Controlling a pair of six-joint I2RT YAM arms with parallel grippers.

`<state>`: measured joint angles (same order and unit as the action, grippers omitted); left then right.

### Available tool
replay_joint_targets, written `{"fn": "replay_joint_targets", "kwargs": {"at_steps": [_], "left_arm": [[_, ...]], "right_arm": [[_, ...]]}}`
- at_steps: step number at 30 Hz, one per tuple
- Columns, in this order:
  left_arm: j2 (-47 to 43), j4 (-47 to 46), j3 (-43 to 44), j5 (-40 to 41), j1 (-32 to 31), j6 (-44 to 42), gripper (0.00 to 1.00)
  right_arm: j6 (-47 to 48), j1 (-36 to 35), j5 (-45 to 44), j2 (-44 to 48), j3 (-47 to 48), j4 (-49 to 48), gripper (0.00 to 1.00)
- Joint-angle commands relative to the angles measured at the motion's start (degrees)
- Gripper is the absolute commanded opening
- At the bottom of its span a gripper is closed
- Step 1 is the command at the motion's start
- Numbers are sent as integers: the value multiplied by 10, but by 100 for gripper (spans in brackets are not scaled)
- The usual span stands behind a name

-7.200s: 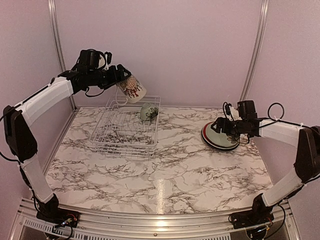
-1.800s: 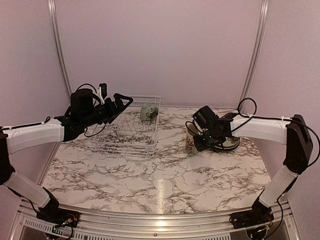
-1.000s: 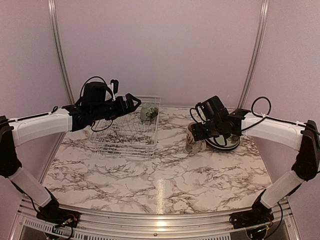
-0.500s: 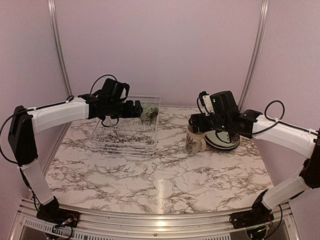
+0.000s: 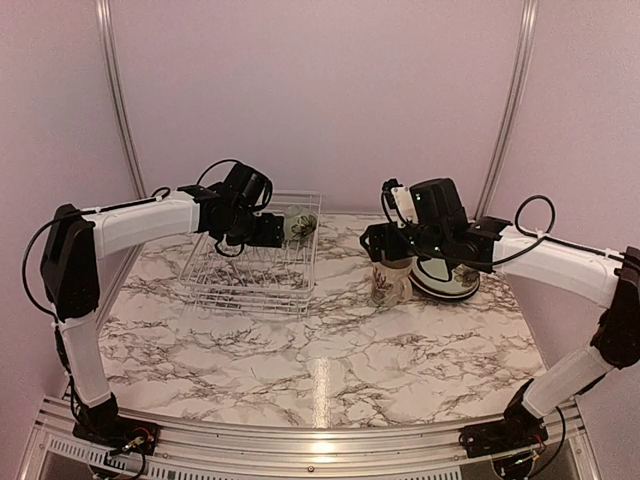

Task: Unload the mixed dishes from the dish rack
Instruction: Move the dish rack to the center of the board.

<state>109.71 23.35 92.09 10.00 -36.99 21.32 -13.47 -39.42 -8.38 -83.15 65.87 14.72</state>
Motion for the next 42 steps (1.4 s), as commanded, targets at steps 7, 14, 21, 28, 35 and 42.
{"fn": "replay_joint_targets", "kwargs": {"at_steps": [7, 14, 21, 28, 35, 42], "left_arm": [[18, 56, -7, 14, -4, -6, 81], [47, 82, 13, 15, -4, -8, 81], [78, 96, 43, 20, -4, -9, 61], [101, 100, 54, 28, -4, -5, 44], [110, 98, 52, 22, -4, 1, 39], [77, 65, 16, 24, -3, 15, 46]], "right_arm": [[-9, -10, 12, -9, 28, -16, 91], [-11, -11, 12, -3, 25, -16, 91], [-14, -11, 12, -3, 21, -16, 91], [-14, -11, 11, -3, 19, -16, 91], [-11, -12, 9, -4, 19, -17, 91], [-13, -12, 11, -3, 18, -15, 91]]}}
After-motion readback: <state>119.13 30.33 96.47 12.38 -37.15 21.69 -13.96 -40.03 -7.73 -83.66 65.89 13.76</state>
